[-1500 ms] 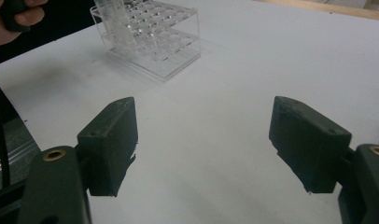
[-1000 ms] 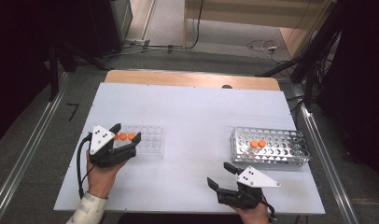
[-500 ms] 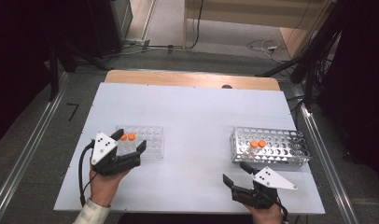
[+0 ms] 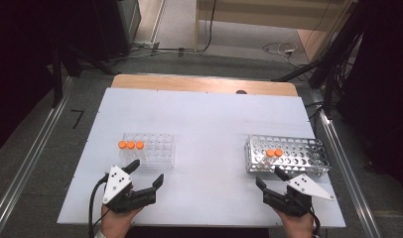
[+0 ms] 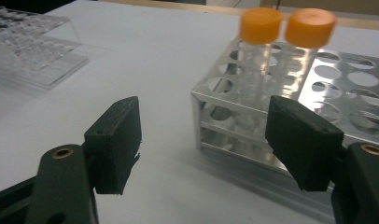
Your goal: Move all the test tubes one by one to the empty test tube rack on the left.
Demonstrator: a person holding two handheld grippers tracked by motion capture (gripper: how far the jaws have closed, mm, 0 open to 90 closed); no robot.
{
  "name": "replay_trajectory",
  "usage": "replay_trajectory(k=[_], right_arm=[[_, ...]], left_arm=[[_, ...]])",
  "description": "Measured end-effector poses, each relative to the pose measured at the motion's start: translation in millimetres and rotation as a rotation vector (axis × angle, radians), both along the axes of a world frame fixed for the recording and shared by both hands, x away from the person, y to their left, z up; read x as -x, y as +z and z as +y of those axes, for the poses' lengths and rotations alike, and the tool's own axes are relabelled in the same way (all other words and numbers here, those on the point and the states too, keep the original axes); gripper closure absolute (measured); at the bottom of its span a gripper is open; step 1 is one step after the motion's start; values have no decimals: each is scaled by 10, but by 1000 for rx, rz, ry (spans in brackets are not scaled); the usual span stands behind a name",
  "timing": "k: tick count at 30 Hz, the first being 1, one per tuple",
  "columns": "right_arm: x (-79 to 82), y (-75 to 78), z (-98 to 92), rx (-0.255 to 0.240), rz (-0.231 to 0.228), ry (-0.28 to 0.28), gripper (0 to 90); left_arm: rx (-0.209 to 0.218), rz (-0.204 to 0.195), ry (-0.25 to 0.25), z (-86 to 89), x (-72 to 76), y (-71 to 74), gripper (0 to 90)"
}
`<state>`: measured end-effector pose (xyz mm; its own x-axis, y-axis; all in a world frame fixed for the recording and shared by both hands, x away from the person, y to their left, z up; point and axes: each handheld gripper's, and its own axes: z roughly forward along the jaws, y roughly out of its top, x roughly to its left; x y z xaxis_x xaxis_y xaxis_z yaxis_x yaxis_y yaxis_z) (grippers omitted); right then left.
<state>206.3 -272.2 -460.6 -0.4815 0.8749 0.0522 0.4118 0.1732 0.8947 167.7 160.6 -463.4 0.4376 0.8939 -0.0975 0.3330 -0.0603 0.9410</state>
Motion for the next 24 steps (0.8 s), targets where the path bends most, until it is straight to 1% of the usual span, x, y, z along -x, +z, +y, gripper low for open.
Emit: replay_trajectory(k=[2, 5, 7, 8, 9, 10, 11, 14, 15, 19, 24], right_arm=[[-36, -12, -49, 1, 3, -22, 272], [-83, -24, -115, -3, 9, -57, 285], [-121, -32, -151, -3, 8, -78, 303], [-145, -37, -168, -2, 7, -86, 311], [-168, -41, -181, -2, 9, -96, 327], [-191, -45, -192, 0, 9, -103, 365], [-218, -50, -205, 2, 8, -104, 384], [-282, -48, -224, 9, 9, -115, 437], [-296, -46, -227, 8, 8, -118, 446], [-335, -45, -223, 22, 2, -135, 514], [-381, -64, -197, 30, 10, -130, 562]], left_arm=[[-10, 8, -5, -3, 17, -53, 145], [-17, 22, -28, -7, 34, -114, 146], [-13, 23, -46, -18, 39, -140, 149], [-18, 22, -51, -20, 42, -144, 156], [-18, 20, -55, -21, 41, -145, 156], [-16, 19, -54, -20, 37, -145, 156], [-12, 18, -53, -18, 36, -142, 156], [-17, 9, -57, -18, 34, -137, 156], [-12, 11, -62, -22, 30, -140, 156], [-15, 19, -67, -39, 27, -149, 154], [-15, 27, -62, -47, 2, -152, 149]])
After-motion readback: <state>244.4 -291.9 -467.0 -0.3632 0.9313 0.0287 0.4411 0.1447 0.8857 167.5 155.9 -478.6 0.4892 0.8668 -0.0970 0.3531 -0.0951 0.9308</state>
